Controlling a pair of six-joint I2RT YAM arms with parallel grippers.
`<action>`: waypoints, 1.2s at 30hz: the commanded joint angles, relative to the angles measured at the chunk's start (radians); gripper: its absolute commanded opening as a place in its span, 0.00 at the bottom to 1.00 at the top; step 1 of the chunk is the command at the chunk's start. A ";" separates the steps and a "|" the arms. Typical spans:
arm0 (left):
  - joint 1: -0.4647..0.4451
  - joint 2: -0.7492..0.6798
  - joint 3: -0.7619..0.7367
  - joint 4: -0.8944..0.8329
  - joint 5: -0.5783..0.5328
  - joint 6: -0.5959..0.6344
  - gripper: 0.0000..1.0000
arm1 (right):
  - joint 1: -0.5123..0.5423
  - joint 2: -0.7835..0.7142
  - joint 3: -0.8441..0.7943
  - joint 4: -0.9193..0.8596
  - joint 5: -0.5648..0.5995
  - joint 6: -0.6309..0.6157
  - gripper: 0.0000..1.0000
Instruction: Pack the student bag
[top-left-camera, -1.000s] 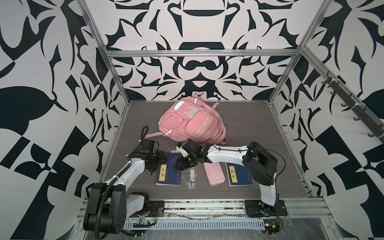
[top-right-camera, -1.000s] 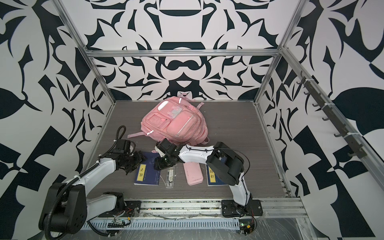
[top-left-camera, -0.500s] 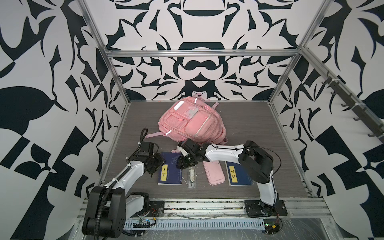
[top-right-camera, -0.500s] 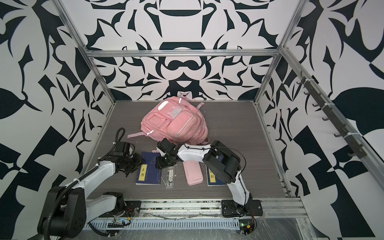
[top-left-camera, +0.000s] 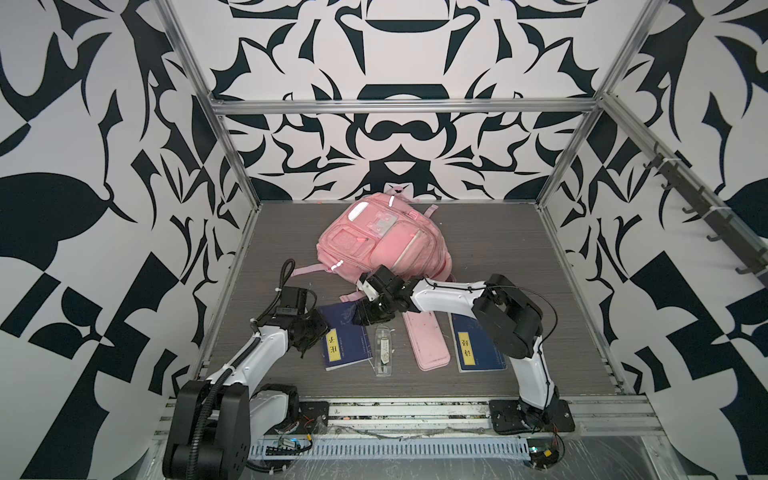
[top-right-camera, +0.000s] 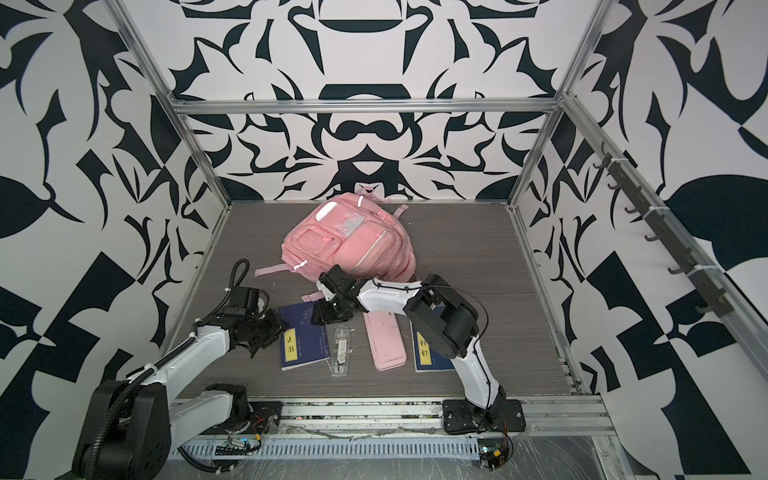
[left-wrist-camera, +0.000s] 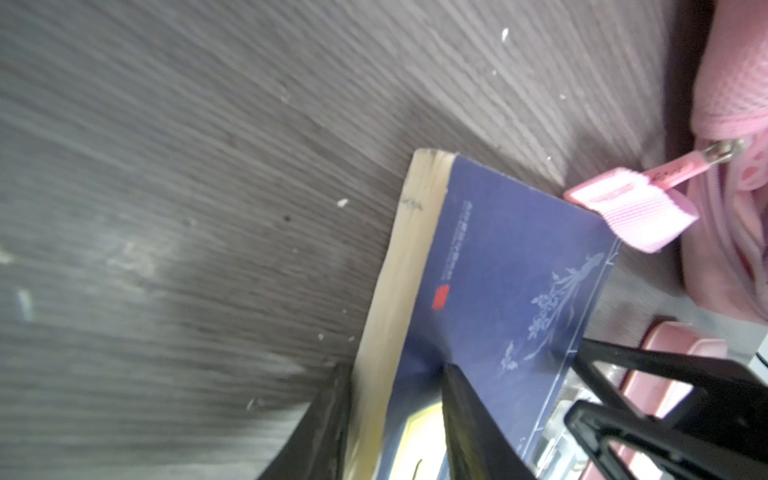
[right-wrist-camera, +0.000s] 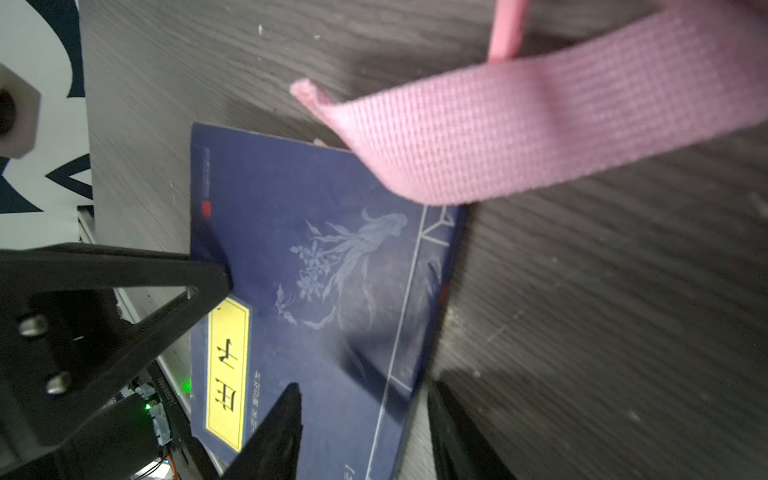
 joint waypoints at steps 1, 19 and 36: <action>-0.003 0.003 -0.022 -0.057 0.012 -0.010 0.34 | 0.005 -0.008 -0.036 0.054 -0.052 0.049 0.52; -0.002 0.032 -0.021 -0.028 0.027 -0.017 0.25 | 0.005 -0.069 -0.092 0.399 -0.313 0.184 0.51; -0.002 0.037 -0.023 -0.018 0.025 -0.030 0.26 | 0.006 -0.108 -0.162 0.508 -0.351 0.239 0.45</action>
